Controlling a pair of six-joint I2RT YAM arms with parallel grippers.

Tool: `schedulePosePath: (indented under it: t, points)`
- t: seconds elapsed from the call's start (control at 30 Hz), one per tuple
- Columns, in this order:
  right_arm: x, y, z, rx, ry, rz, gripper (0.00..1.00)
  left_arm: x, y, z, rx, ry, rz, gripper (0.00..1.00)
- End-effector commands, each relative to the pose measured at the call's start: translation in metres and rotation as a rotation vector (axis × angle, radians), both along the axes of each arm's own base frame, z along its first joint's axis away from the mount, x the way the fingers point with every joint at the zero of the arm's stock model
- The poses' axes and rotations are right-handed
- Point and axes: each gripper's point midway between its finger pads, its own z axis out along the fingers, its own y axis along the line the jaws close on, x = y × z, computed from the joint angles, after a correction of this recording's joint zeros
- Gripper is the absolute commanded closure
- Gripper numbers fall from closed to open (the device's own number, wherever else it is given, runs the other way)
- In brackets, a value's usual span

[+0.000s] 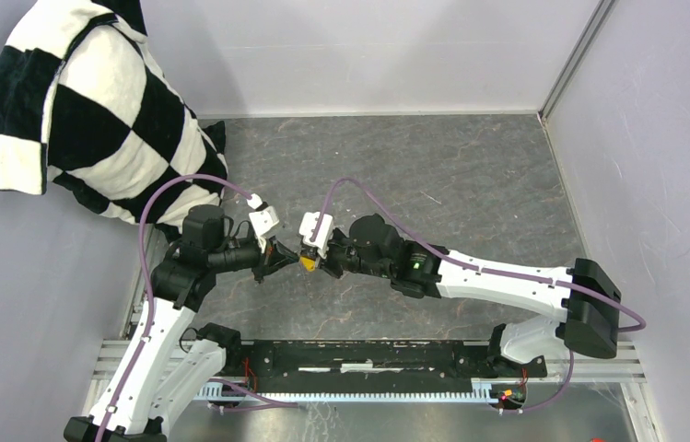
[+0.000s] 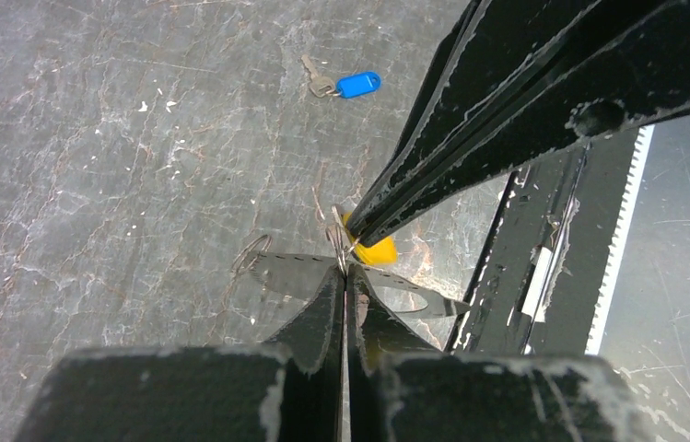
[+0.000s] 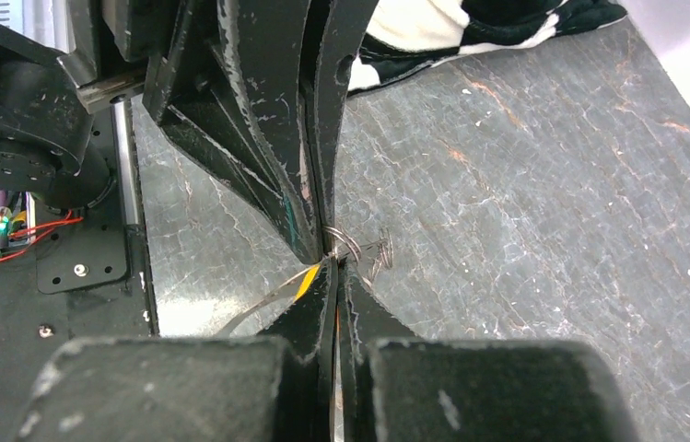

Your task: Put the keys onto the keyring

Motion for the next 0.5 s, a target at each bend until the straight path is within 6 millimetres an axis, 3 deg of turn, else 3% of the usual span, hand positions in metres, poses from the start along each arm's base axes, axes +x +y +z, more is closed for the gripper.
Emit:
schedulePosePath:
  t: [0.0,0.47]
  points:
    - [0.009,0.017,0.036,0.112,-0.012,-0.035,1.0,0.002,-0.004,0.015,-0.016,-0.07,-0.03,0.98]
    - [0.017,0.009,0.029,0.108,0.039,-0.13,1.0,-0.001,-0.002,0.025,-0.02,-0.128,-0.038,0.98]
